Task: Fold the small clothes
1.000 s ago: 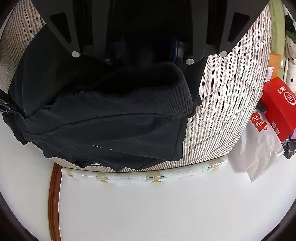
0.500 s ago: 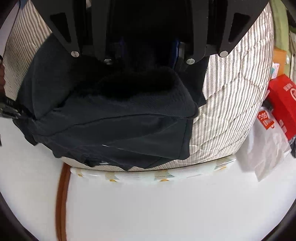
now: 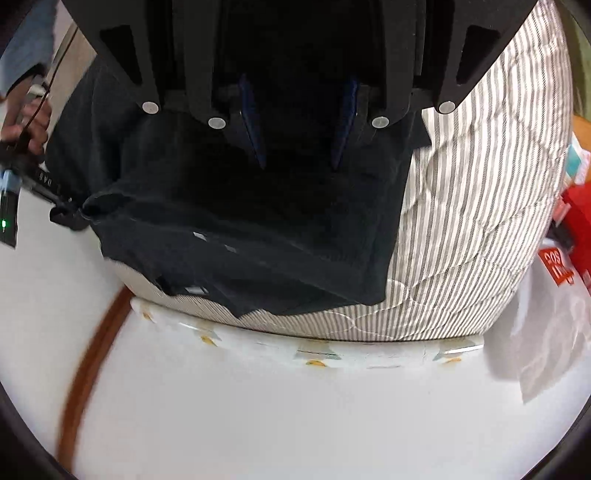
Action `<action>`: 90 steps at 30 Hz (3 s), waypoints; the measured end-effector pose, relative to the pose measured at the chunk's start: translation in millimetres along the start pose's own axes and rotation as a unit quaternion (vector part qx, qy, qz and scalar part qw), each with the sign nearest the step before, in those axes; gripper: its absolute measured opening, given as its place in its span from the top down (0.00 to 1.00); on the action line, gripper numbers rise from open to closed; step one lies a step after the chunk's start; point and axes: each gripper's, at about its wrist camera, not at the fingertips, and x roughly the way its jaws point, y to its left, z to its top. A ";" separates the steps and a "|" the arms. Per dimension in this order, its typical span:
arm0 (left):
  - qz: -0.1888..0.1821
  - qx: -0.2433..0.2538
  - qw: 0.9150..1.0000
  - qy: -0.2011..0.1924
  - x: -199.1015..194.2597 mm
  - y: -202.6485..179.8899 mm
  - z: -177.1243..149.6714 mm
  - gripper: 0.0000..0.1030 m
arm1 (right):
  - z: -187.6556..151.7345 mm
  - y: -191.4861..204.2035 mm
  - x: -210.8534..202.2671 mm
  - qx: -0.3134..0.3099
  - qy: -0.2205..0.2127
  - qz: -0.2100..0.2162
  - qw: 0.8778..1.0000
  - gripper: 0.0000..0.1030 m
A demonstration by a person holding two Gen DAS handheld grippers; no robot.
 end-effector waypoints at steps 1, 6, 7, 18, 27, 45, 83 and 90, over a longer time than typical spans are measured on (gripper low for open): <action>0.001 -0.004 1.000 0.004 4.2 0.9 5.2 0.67 | 4.8 -1.5 3.3 0.002 -0.002 -0.002 1.000 0.74; 0.013 -0.016 1.000 0.005 13.9 3.7 30.1 0.66 | 35.5 -16.7 11.4 0.009 -0.008 0.002 1.000 0.70; 0.014 -0.015 1.000 0.004 12.8 5.2 31.5 0.66 | 37.9 -19.0 8.7 0.006 -0.013 0.002 1.000 0.64; 0.036 0.005 0.999 0.024 2.8 33.0 15.4 0.60 | 42.9 -59.5 -43.4 0.001 -0.063 0.035 0.997 0.41; 0.018 0.035 0.998 0.043 11.6 24.7 18.0 0.53 | 25.6 -56.3 -1.7 -0.039 -0.002 0.057 0.998 0.38; 0.013 -0.016 0.998 -0.062 -30.5 15.4 36.3 0.91 | 45.5 -67.4 16.5 -0.014 -0.030 0.088 0.996 0.90; 0.138 0.035 0.990 -0.006 11.0 -17.6 6.0 0.51 | -59.9 -87.8 -31.5 0.037 0.044 -0.069 0.996 0.59; 0.101 -0.005 0.995 -0.012 -36.1 9.4 -44.3 0.41 | -48.6 -30.2 -75.9 0.001 0.004 -0.076 0.997 0.55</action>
